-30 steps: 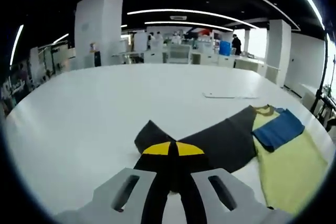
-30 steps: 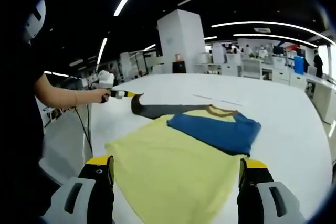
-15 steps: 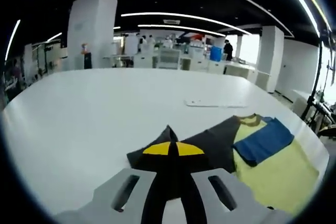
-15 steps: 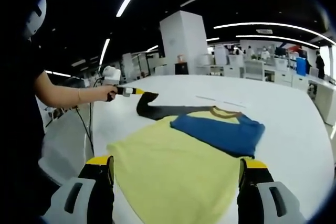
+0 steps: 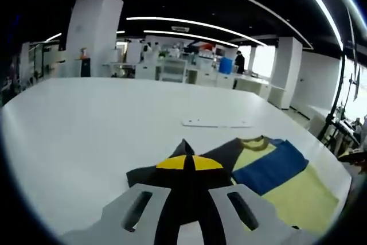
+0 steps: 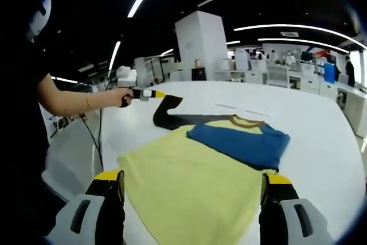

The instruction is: Fold the garment on the visible template until the final outline fits inside the template.

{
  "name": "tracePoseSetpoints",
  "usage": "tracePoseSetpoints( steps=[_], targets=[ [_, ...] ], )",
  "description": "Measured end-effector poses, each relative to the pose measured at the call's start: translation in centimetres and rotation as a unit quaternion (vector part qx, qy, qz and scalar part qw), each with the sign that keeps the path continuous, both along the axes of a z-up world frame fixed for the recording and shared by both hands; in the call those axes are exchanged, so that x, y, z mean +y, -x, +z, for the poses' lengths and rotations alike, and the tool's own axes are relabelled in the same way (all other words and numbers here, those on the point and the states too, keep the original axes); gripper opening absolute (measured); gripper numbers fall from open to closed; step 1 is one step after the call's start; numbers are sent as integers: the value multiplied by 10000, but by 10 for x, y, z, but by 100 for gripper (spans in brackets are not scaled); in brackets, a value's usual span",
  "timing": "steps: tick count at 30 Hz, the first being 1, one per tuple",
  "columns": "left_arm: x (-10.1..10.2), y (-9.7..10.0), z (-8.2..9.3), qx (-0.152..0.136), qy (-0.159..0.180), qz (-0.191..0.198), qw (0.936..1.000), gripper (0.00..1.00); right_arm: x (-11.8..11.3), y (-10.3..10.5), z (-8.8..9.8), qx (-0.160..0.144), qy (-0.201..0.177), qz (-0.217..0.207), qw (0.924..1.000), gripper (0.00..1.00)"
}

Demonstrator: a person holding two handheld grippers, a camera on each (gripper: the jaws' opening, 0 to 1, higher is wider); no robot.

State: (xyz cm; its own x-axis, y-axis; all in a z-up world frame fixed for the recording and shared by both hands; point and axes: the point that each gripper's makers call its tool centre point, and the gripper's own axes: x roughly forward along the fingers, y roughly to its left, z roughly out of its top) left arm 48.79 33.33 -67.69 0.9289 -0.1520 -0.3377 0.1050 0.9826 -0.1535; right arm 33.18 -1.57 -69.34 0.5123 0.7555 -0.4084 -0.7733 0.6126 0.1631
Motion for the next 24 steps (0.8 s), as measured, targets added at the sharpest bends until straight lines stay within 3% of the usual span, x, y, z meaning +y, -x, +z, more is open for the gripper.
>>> tracePoseSetpoints(
  steps=[24],
  targets=[
    [-86, -26, 14, -147, 264, -804, 9963, 0, 2, 4, -4, 45, -14, 114, 9999, 99]
  ],
)
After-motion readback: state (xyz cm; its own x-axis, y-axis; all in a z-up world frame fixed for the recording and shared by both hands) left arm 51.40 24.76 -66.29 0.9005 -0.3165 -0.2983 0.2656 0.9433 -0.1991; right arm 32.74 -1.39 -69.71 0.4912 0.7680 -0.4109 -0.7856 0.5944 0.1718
